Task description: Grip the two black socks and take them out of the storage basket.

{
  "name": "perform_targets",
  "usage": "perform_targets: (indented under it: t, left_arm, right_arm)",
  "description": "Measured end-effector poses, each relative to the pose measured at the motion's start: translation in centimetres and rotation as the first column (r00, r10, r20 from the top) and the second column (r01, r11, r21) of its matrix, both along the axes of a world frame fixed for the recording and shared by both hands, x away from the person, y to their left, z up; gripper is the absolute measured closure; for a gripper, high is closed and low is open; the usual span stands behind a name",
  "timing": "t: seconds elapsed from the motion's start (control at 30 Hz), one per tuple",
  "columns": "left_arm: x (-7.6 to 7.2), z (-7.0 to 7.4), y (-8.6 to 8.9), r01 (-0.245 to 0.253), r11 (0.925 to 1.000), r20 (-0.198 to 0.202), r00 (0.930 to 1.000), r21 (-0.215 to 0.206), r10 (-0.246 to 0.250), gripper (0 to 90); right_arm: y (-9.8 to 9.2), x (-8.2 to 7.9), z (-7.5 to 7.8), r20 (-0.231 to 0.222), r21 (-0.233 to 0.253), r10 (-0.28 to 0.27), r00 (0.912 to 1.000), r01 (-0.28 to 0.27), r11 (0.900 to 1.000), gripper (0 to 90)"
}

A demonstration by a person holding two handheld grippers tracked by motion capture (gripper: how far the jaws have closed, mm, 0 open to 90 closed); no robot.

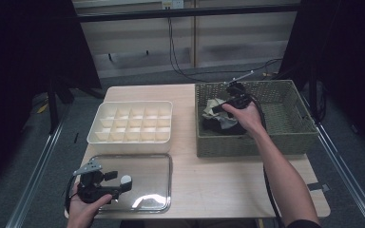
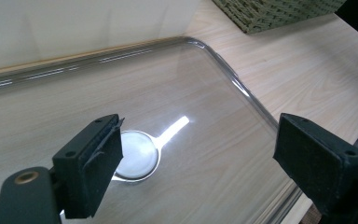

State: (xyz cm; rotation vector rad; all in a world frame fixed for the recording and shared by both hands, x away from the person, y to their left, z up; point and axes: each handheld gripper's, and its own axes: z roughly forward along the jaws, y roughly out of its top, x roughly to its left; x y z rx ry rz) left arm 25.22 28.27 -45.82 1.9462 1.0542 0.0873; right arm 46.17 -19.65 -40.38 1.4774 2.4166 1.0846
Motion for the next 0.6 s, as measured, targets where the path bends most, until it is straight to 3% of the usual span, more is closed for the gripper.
perform_targets:
  t: [0.2,0.3,0.47,0.6]
  left_arm:
    - [0.2,-0.2,0.2,-0.001,1.0,-0.005,1.0,0.004,0.001,14.9]
    - [0.2,-0.2,0.2,0.005,0.9999,-0.004,1.0,0.01,-0.005,15.0]
    - [0.2,-0.3,0.2,0.007,0.9999,-0.005,1.0,0.015,-0.007,14.9]
    - [0.1,-0.3,0.2,0.007,0.9999,-0.004,1.0,0.013,-0.007,14.9]
  right_arm:
    - [-0.1,1.9,-2.1,-0.061,-0.083,-0.017,0.998,0.012,0.996,55.3]
    - [-0.3,2.6,-3.2,-0.09,-0.101,-0.02,0.9957,0.01,0.995,54.9]
    - [0.2,2.8,-3.8,-0.13,-0.15,0.009,0.9914,-0.029,0.988,55.4]
    - [0.2,2.9,-4.3,-0.157,-0.179,-0.006,0.9876,-0.022,0.984,57.5]
